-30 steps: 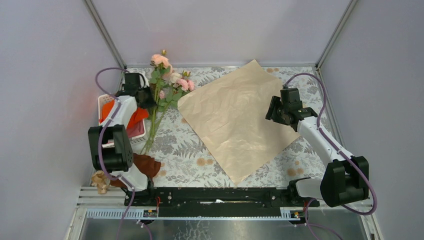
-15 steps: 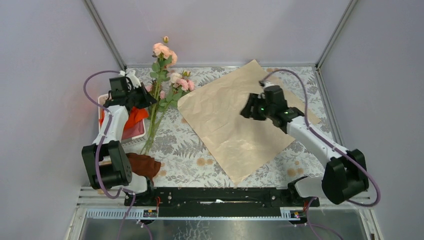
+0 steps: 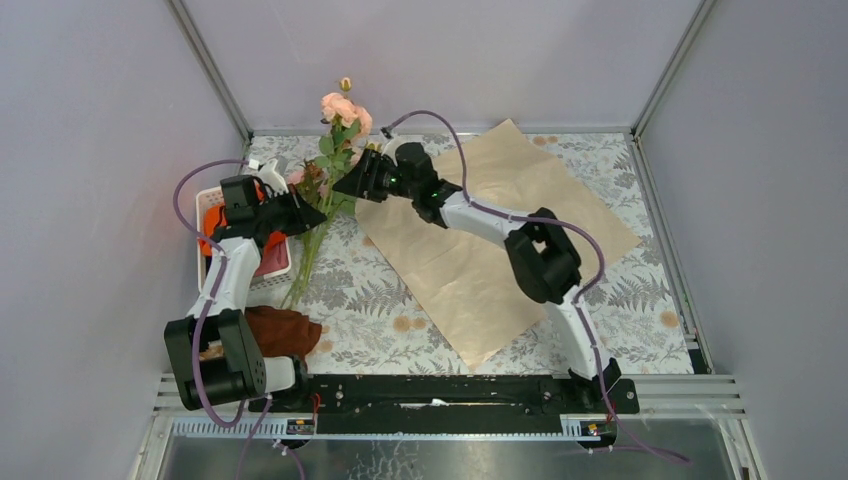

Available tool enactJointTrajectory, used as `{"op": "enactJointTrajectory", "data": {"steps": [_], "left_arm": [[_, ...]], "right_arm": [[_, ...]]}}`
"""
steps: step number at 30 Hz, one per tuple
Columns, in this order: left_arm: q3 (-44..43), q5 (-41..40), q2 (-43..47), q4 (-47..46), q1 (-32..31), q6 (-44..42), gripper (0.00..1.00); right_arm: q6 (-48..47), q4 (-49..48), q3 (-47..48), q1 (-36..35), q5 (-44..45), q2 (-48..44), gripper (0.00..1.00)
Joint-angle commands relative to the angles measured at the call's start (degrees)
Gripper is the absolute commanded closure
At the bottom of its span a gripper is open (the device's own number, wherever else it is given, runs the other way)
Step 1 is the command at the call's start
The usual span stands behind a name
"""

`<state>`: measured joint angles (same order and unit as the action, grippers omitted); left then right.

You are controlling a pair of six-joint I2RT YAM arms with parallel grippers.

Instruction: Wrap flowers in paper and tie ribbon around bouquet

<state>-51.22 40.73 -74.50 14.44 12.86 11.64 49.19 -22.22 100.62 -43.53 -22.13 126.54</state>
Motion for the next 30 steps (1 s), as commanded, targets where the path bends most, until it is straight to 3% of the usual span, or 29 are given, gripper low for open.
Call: {"op": "enactJointTrajectory", "data": {"steps": [1,5,18,23,30], "left_arm": [[1.22,1.70,0.64,-5.55,-0.34,-1.00,1.00],[1.78,2.43,0.20,-6.38,-0.48,-0.83,1.00],[2.31,2.53,-0.17,-7.62,-1.19,0.10,1.00],[2.10,0.61,-1.27,-7.79,-1.06,1.70,1.00],[-0.31,-9.18,-0.28,-8.24,4.73,4.97,1.00]], "right_arm": [[7.10,-3.82,9.74,-1.03,-2.84,6.36,0.47],[7.85,-3.75,9.91,-1.46,-1.90,7.93,0.61],[12.76,-2.46,14.51,-1.55,-2.44,14.67,0.68],[13.11,-1.26,14.58,-1.47,-1.96,15.27,1.00],[3.02,3.42,6.39,0.43,1.34,4.95,1.00]]}}
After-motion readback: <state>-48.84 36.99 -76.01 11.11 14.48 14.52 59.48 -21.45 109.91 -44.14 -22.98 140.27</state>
